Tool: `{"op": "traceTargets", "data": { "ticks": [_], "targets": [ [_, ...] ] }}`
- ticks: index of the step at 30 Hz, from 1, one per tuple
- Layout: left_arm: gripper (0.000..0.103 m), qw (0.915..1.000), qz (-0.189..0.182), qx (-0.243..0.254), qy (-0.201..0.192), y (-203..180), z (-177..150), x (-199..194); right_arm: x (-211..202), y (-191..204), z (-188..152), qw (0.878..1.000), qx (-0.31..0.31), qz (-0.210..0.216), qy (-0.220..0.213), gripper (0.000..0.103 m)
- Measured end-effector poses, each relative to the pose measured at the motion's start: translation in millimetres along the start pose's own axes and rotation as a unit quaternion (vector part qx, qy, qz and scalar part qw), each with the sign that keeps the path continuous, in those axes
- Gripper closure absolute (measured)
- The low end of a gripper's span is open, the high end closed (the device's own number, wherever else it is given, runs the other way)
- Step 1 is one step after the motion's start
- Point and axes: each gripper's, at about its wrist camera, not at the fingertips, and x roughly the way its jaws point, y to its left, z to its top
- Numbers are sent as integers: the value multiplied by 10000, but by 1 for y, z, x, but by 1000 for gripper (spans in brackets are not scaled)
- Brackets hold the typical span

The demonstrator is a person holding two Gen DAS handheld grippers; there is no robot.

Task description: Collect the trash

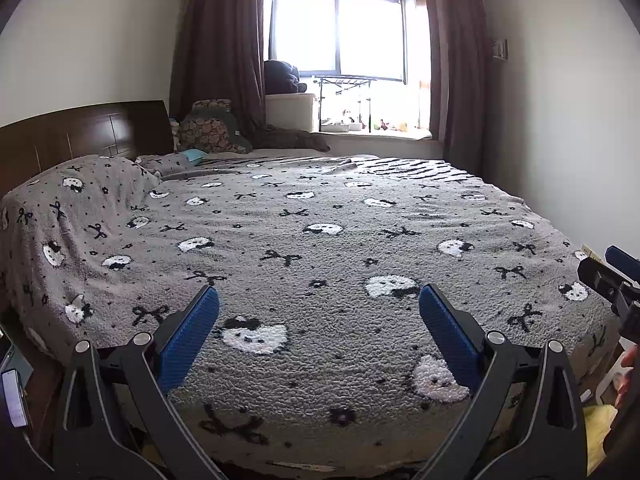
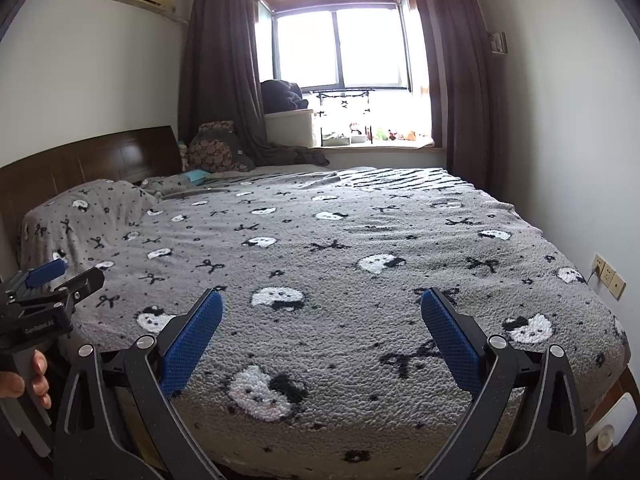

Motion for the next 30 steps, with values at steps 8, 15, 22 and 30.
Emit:
{"op": "traceTargets", "data": {
  "ticks": [8, 15, 22, 30],
  "targets": [
    [8, 10000, -9, -16, 12, 1, 0, 0, 0, 2, 1, 10000, 3, 4, -4, 3],
    [8, 10000, 31, -77, 19, 4, -1, 1, 1, 2, 1, 10000, 36, 8, 7, 3],
    [8, 9998, 172, -19, -68, 4, 0, -1, 3, 1, -2, 10000, 40, 10, 70, 3],
    [8, 9996, 113, -180, -158, 12, 4, -5, 4, 1, -3, 10000, 2, -11, 79, 3]
  ]
}}
